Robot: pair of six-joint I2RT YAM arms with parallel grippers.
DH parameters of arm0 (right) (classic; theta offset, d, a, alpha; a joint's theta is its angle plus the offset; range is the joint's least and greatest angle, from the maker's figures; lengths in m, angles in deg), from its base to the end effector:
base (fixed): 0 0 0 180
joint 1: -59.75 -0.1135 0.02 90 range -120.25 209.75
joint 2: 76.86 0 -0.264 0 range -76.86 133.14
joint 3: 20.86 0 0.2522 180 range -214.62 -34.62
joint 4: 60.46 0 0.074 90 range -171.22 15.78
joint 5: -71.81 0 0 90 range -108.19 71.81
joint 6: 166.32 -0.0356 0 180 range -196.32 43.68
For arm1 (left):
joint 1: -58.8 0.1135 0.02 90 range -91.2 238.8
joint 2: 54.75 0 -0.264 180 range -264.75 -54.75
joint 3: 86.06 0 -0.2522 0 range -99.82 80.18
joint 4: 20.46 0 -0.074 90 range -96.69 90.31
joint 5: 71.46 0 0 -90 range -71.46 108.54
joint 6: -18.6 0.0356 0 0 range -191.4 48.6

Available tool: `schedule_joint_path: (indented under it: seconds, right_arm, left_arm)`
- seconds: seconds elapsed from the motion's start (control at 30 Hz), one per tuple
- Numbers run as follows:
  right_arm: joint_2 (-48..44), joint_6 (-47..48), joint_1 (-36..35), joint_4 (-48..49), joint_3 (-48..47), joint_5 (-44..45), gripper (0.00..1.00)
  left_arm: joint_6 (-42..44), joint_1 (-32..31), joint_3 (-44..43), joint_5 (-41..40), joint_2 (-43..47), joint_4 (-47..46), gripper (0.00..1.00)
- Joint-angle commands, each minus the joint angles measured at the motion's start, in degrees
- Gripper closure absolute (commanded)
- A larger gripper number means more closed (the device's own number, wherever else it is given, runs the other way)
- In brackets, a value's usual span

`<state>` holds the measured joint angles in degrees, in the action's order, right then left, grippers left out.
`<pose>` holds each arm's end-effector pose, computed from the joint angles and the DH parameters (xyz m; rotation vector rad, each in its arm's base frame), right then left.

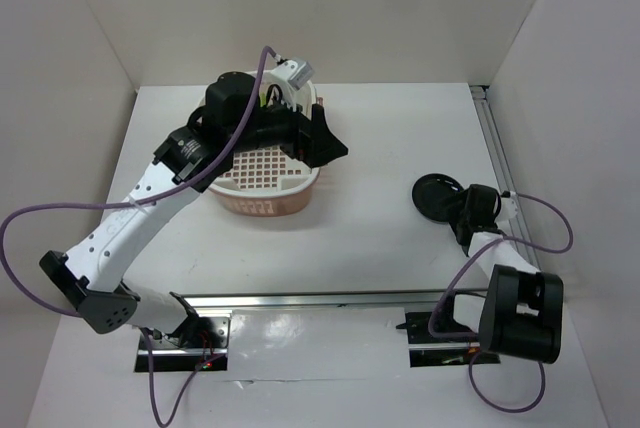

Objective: Load the plates into the dish rack

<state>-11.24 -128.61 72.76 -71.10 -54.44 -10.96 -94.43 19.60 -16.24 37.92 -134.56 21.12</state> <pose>0.1989 -0.0506 0.1461 1.3036 1.9156 0.2033 0.2222 -0.1965 0.4799 0.5221 1.8127 -1.0659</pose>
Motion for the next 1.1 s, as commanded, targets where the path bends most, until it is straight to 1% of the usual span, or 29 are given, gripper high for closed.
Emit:
schedule_joint_path:
  seconds: [0.0, 0.03, 0.17, 0.2, 0.23, 0.33, 0.37, 0.43, 0.47, 0.5, 0.57, 0.6, 0.63, 0.77, 0.8, 0.93, 1.07]
  right_arm:
    - [5.21, -0.18, 0.43, -0.83, 0.13, 0.42, 0.23]
    - [5.82, -0.18, 0.43, -1.35, 0.13, 0.42, 0.24]
    - [7.24, -4.38, 0.43, -5.12, -1.10, 1.65, 0.39]
    - [8.02, -4.92, 0.43, -7.05, -1.80, 1.65, 0.51]
    - [8.81, -4.92, 0.43, -7.59, -1.81, 1.65, 0.54]
    - [10.39, -6.07, 0.43, -8.48, -2.34, 2.88, 0.58]
    - [10.40, -6.07, 0.95, -9.09, -2.34, 2.88, 0.64]
    - [11.89, -6.59, 0.96, -9.09, -2.34, 2.88, 0.70]
    - [12.85, -7.20, 0.96, -9.09, -2.34, 2.88, 0.78]
    - [13.38, -7.21, 0.96, -9.09, -2.34, 2.88, 0.83]
    - [14.79, -7.74, 0.96, -9.09, -2.34, 2.88, 0.86]
    - [14.79, -7.74, 0.96, -9.09, -2.86, 2.88, 0.89]
    - [15.49, -7.74, 0.96, -9.09, -2.86, 2.88, 1.00]
    - [15.50, -8.26, 0.96, -10.32, -5.66, 2.88, 1.00]
    - [14.80, -8.26, 0.96, -10.32, -6.20, 1.14, 1.00]
    - [8.13, -6.95, 0.96, -11.02, -10.06, -2.64, 1.00]
    - [-1.34, -5.02, 0.96, -11.64, -14.02, -3.27, 1.00]
  left_arm:
    - [2.19, -0.09, -2.10, -0.21, 1.59, -2.41, 0.00]
    - [2.20, -0.09, -2.10, -0.22, 1.59, -1.80, 0.00]
    - [3.25, -0.09, -3.42, -3.19, 1.59, -1.28, 0.00]
    - [3.25, -0.09, -3.42, -3.81, 1.59, -1.27, 0.00]
    - [3.77, -0.09, -3.94, -4.34, 1.59, -1.27, 0.00]
    - [3.78, -0.09, -3.95, -4.87, 1.06, -0.65, 0.00]
    - [3.78, -0.09, -3.95, -4.87, 1.06, -0.65, 0.00]
    - [3.78, -0.09, -3.95, -4.35, 0.45, -0.65, 0.00]
    - [3.78, -0.09, -3.95, -4.35, -0.08, -0.65, 0.00]
    - [3.78, -0.09, -3.95, -4.35, -0.08, -0.65, 0.00]
    - [3.78, -0.09, -3.95, -4.35, -0.08, -0.65, 0.00]
    - [3.78, -0.09, -3.95, -4.35, -0.60, -0.65, 0.00]
    - [3.26, -0.09, -4.47, -3.82, -0.61, -0.65, 0.00]
    - [3.25, -0.09, -4.48, -4.52, -1.75, -0.65, 0.00]
    - [3.25, -0.09, -5.00, -4.52, -1.75, -0.65, 0.00]
    - [3.78, -0.09, -6.41, -5.57, -3.77, 0.57, 0.00]
    - [4.30, -0.09, -10.01, -6.89, -7.02, 1.28, 0.00]
